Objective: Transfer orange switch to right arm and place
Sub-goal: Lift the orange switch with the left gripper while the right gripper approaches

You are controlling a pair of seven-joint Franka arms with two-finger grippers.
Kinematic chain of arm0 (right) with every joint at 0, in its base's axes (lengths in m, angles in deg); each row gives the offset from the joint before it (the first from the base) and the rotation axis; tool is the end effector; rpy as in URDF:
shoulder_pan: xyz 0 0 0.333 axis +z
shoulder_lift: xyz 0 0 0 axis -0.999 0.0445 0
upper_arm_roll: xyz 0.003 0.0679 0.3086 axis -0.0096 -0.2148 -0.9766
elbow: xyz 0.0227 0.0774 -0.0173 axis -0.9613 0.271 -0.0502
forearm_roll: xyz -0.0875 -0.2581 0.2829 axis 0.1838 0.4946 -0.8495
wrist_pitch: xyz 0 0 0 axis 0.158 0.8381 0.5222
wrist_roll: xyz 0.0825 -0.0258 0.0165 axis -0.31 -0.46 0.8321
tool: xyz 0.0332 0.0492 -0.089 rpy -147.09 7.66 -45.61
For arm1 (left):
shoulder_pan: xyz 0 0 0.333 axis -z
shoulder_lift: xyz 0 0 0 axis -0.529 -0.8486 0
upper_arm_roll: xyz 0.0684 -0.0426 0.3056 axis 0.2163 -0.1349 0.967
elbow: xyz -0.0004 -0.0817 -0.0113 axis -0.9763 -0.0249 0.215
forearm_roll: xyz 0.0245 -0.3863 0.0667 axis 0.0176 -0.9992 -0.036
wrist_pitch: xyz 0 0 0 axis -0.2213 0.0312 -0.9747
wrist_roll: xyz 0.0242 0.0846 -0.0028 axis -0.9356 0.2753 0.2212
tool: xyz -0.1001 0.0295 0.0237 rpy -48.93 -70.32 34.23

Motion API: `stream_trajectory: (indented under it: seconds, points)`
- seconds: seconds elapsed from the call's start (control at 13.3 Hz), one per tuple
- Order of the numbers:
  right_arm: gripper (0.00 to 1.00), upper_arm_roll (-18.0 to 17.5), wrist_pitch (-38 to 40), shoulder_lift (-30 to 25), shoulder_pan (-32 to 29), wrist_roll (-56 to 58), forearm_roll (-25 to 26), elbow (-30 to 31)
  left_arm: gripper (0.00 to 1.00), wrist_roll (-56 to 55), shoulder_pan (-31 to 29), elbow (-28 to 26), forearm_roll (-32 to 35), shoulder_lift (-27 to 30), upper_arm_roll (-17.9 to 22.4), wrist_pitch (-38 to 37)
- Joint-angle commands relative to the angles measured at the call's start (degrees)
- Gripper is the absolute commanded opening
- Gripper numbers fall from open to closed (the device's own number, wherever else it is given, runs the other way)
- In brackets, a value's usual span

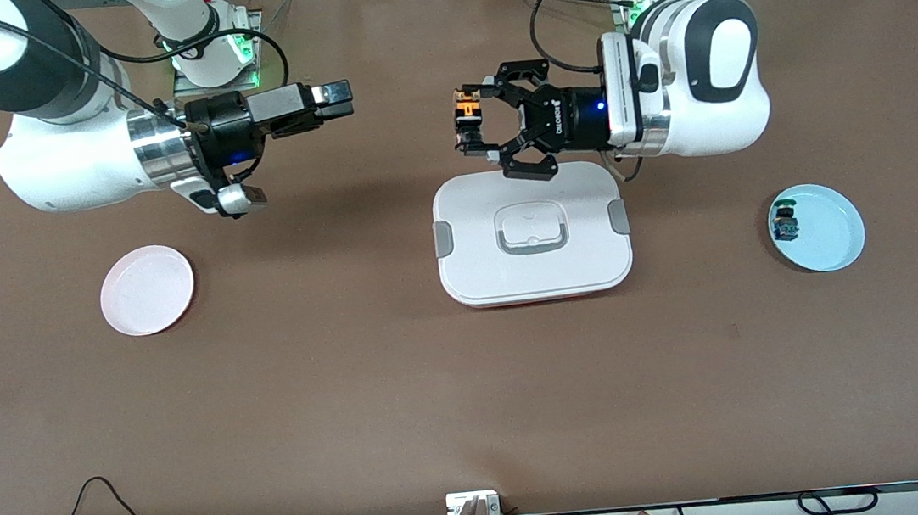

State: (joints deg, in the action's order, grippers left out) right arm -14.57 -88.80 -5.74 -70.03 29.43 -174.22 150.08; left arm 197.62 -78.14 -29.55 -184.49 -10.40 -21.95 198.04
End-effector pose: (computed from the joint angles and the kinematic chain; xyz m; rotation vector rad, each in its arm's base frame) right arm 0.5330 0.2794 0.5204 -1.6764 0.1910 0.5347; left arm 0.5251 -0.3016 0.4714 1.1781 -0.9874 1.1651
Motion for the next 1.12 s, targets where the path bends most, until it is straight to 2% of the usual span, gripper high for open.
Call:
stream_trajectory:
  seconds: [0.0,0.15,0.22,0.38,0.53,0.75,1.05]
  points:
    - [1.0,0.2,-3.2,0.2,2.5,-0.4,-1.6,-0.4,0.0,-1.8,-12.1,-5.1,-1.7,2.5,-10.5,0.0]
    - [1.0,0.2,-5.2,0.8,4.9,-0.4,-4.2,-1.1,0.0,-2.3,-15.8,-6.6,-1.7,2.7,-14.7,1.7]
    - [1.0,0.1,-7.1,1.2,6.7,-0.4,-7.1,-1.5,0.0,-2.3,-16.3,-6.9,-1.7,2.7,-15.6,2.4]
    - [1.0,0.1,-11.6,2.0,10.0,-0.3,-9.6,-2.5,0.0,-2.3,-16.3,-6.9,-1.7,2.7,-15.7,2.6]
    - [1.0,0.1,-14.0,3.0,12.0,-0.3,-9.5,-3.9,0.0,-2.2,-16.4,-6.9,-1.6,2.7,-15.7,2.6]
    - [1.0,0.1,-14.3,4.0,12.4,4.8,-9.6,-4.1,0.0,-1.8,-16.9,-6.8,-1.3,2.7,-15.7,2.6]
    - [1.0,-0.7,-15.4,4.7,13.3,5.3,-9.6,-5.5,0.0,-1.7,-17.6,-6.8,-1.2,2.7,-16.0,2.5]
